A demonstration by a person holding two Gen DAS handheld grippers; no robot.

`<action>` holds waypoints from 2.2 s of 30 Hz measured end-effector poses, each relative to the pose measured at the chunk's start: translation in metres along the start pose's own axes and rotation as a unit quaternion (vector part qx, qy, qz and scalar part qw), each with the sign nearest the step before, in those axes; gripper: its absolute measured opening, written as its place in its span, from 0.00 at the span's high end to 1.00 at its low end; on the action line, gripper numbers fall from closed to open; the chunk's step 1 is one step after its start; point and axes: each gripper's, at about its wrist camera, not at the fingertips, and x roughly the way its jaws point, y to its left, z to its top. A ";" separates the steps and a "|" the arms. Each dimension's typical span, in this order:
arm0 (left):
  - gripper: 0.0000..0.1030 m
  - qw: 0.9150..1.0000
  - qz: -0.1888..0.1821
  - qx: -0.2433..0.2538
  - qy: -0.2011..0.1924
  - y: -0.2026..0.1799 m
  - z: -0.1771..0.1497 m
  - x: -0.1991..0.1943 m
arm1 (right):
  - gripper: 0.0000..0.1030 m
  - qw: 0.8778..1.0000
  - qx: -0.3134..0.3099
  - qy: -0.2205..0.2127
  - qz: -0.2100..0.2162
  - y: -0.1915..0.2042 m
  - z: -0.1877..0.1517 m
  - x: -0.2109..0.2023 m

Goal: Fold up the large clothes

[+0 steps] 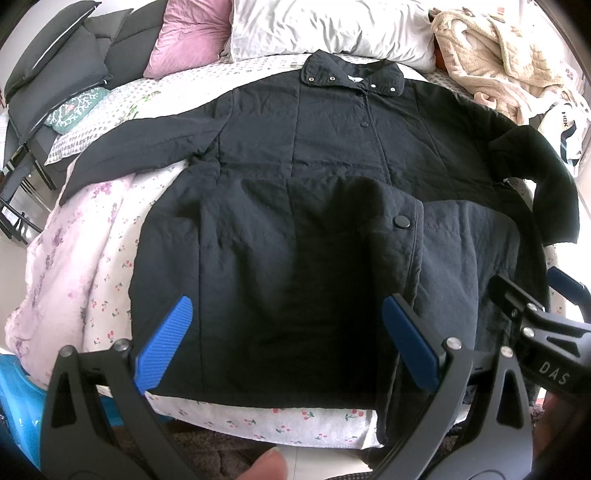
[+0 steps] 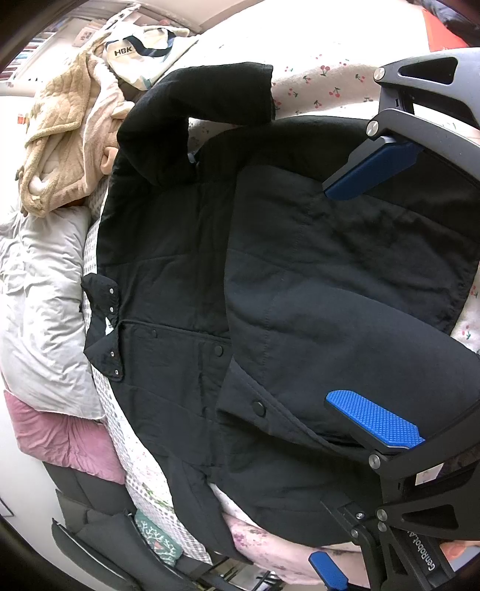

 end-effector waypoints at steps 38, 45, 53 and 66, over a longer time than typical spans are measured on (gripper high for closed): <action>0.01 1.000 0.014 0.014 -0.018 0.012 -0.003 0.003 | 0.00 1.000 -0.010 -0.009 -0.003 -0.006 -0.003 0.000; 0.01 0.998 -0.021 0.046 -0.048 0.042 0.006 -0.004 | 0.00 1.000 0.011 -0.011 0.025 -0.043 -0.005 -0.001; 0.01 0.995 -0.070 -0.036 -0.069 0.118 -0.010 0.051 | 0.00 0.992 0.075 0.017 0.099 -0.130 -0.040 0.012; 0.18 0.977 -0.179 -0.107 0.038 0.166 -0.052 0.123 | 0.04 0.964 0.166 0.095 0.182 -0.177 -0.093 0.055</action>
